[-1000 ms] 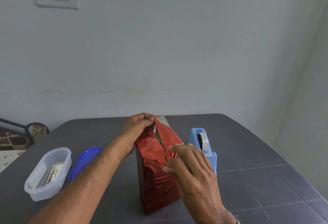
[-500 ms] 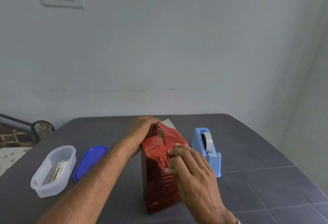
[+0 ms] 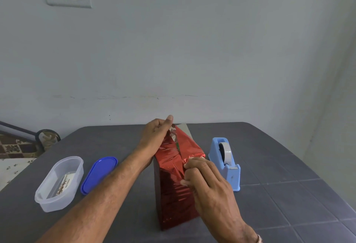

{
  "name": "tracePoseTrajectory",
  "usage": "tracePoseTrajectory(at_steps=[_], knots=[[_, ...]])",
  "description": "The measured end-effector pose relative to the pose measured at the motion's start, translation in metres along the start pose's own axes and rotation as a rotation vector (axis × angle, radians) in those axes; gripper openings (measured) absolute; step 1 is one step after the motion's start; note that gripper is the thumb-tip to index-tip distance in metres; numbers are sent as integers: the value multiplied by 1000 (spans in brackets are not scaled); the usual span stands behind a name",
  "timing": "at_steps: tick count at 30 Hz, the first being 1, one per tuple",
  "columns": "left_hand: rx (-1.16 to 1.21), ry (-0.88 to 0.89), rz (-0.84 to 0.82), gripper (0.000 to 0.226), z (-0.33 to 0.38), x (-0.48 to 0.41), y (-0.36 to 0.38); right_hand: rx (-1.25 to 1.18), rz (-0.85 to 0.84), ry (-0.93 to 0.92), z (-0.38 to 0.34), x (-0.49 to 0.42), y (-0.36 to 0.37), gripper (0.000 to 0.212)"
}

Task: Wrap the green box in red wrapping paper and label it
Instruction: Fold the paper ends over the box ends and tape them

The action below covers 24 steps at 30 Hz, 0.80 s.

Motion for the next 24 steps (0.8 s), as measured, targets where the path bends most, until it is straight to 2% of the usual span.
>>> tracePoseTrajectory(at_steps=[2,5,8,10,13,24], knots=[[-17,-32,-15,51,3,7,-2,-12,-14,7,0,-1,1,23],[-68,-123,-78,71,2,20,-1,-29,-28,6,1,-1,2,20],[-90,-195,-136,78,-1,31,5,-41,-31,4,-1,-3,0,29],[-40,-207,-143,71,-3,32,7,-54,-38,3,-2,-5,0,35],[64,-230,-129,57,-12,28,9,-65,-36,13,-2,-5,1,32],[184,-281,-180,54,-27,20,16,-15,-41,-14,-1,1,-3,21]])
Point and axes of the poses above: each hand's wrist, its own x-axis away from the middle knuckle, its own y-axis out of the palm, z = x × y, the point moved 9 cm from there along -x, towards the middle knuckle, and after that the axes turned 3 degrees about -y, right-handed, at the moved point
